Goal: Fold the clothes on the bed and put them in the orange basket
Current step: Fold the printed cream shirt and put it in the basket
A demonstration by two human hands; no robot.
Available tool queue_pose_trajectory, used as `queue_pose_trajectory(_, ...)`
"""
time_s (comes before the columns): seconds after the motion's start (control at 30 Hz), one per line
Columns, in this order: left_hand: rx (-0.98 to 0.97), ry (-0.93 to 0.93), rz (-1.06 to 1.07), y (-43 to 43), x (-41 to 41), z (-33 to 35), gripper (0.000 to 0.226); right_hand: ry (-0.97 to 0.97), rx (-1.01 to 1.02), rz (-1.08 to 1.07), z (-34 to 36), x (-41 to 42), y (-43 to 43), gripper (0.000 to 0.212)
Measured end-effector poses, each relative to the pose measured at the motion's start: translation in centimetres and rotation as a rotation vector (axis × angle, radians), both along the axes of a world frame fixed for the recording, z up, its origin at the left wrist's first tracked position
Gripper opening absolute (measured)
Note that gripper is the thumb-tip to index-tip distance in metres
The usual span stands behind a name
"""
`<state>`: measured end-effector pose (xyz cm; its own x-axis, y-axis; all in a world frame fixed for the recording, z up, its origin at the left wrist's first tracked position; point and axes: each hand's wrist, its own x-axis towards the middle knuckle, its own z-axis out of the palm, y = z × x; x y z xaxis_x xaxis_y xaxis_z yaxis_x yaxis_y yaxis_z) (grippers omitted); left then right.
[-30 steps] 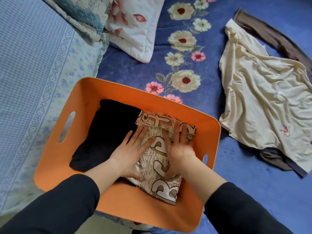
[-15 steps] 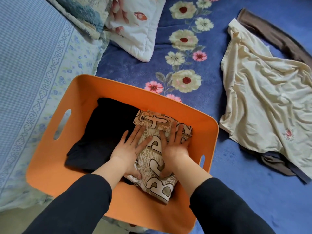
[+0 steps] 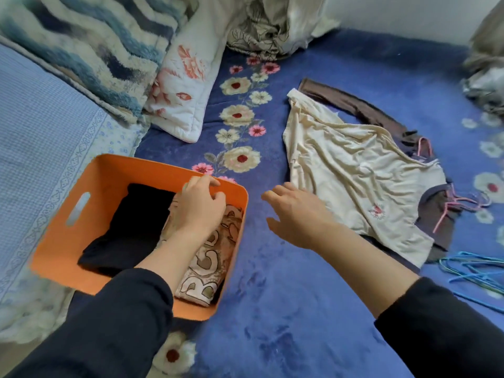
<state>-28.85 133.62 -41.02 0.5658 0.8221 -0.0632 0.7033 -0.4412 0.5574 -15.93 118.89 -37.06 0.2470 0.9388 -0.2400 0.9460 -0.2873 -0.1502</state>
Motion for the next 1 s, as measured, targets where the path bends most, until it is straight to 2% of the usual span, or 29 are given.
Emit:
queue_pose_trajectory(0.13,0.012,-0.042,-0.098,-8.2,6.0,0.8,0.019,0.07,-0.011,-0.187,-0.8,4.6,-9.7,0.037)
queue_pose_trajectory(0.33,-0.183,0.229,-0.287,-27.1,13.5,-4.9,0.027,0.136,-0.275,-0.457,-6.1,10.9,-29.3,0.039)
queue_pose_trajectory(0.5,-0.183,0.38,-0.519,-36.4,17.8,-9.0,0.032,0.208,-0.432,-0.685,-10.2,16.4,-39.8,0.036)
queue_pose_trajectory(0.67,-0.085,0.377,-0.59,-38.1,23.5,-12.7,0.027,0.277,-0.328,-0.882,-14.5,21.8,-42.2,0.034)
queue_pose_trajectory(0.8,-0.079,0.238,-0.634,-39.2,27.9,-16.0,0.029,0.291,-0.125,-0.955,-18.4,25.9,-40.6,0.031)
queue_pose_trajectory(0.9,0.016,0.106,-0.722,-40.4,30.9,-18.4,0.029,0.238,0.03,-0.986,-21.0,28.6,-38.5,0.029)
queue_pose_trajectory(1.0,0.043,0.156,-0.774,-41.7,32.4,-20.7,0.035,0.295,0.156,-1.082,-23.4,30.4,-36.7,0.028)
